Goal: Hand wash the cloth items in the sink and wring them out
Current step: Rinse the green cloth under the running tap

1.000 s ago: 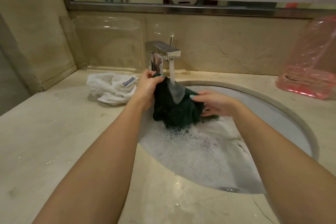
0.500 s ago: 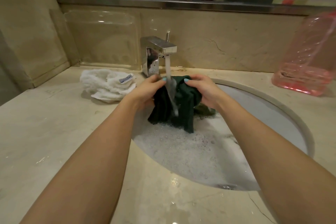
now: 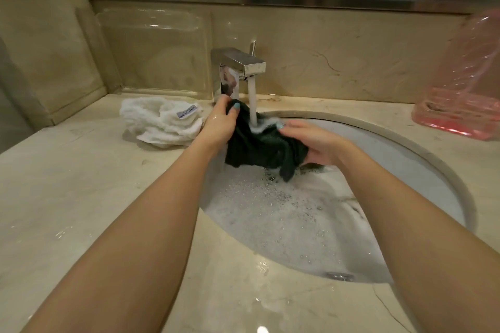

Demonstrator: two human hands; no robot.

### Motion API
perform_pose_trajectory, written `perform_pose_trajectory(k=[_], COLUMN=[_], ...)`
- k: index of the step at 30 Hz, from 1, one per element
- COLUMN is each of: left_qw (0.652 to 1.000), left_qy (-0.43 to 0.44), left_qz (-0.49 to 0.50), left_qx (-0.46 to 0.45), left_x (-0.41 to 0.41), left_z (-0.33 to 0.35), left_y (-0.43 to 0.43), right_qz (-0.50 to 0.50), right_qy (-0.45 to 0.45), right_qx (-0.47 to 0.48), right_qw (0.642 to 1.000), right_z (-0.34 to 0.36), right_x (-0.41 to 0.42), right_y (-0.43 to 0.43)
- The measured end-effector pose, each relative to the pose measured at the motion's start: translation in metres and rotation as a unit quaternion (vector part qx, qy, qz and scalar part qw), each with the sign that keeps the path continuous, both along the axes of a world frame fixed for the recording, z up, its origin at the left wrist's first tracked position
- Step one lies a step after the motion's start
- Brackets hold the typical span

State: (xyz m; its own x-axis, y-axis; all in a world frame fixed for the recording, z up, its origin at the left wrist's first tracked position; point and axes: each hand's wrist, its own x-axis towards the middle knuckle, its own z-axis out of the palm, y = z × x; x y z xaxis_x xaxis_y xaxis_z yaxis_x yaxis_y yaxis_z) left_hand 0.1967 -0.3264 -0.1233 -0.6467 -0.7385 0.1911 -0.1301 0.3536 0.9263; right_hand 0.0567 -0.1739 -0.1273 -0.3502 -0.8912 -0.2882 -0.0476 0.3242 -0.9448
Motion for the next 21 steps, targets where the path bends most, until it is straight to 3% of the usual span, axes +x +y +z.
perform_pose_trajectory(k=[2, 5, 7, 11, 16, 19, 21], left_qw=[0.999, 0.989, 0.965, 0.93, 0.939, 0.939, 0.948], left_qy=[-0.032, -0.087, -0.138, -0.178, -0.063, 0.052, 0.08], left_qz=[-0.014, -0.055, -0.125, -0.219, -0.194, -0.104, -0.026], left_qx=[-0.004, 0.109, 0.182, 0.236, 0.275, 0.323, 0.306], left_x=[-0.002, 0.0, 0.004, 0.009, 0.011, 0.0, -0.014], left_z=[-0.003, -0.004, -0.006, -0.006, 0.001, 0.006, 0.002], left_y=[0.001, 0.003, 0.004, 0.01, 0.014, 0.025, 0.032], right_qz=[-0.029, -0.037, -0.052, -0.091, -0.208, -0.202, -0.169], right_qy=[-0.06, -0.12, -0.121, -0.063, -0.017, 0.01, 0.049], right_qx=[-0.068, -0.142, -0.155, -0.136, -0.153, -0.115, -0.092], right_qw=[0.995, 0.982, 0.979, 0.985, 0.966, 0.973, 0.98], right_z=[0.007, 0.017, 0.017, 0.008, 0.012, 0.012, 0.011], right_x=[0.003, 0.008, 0.009, 0.019, 0.028, 0.041, 0.061], right_y=[-0.001, -0.005, -0.01, -0.019, -0.026, -0.03, -0.036])
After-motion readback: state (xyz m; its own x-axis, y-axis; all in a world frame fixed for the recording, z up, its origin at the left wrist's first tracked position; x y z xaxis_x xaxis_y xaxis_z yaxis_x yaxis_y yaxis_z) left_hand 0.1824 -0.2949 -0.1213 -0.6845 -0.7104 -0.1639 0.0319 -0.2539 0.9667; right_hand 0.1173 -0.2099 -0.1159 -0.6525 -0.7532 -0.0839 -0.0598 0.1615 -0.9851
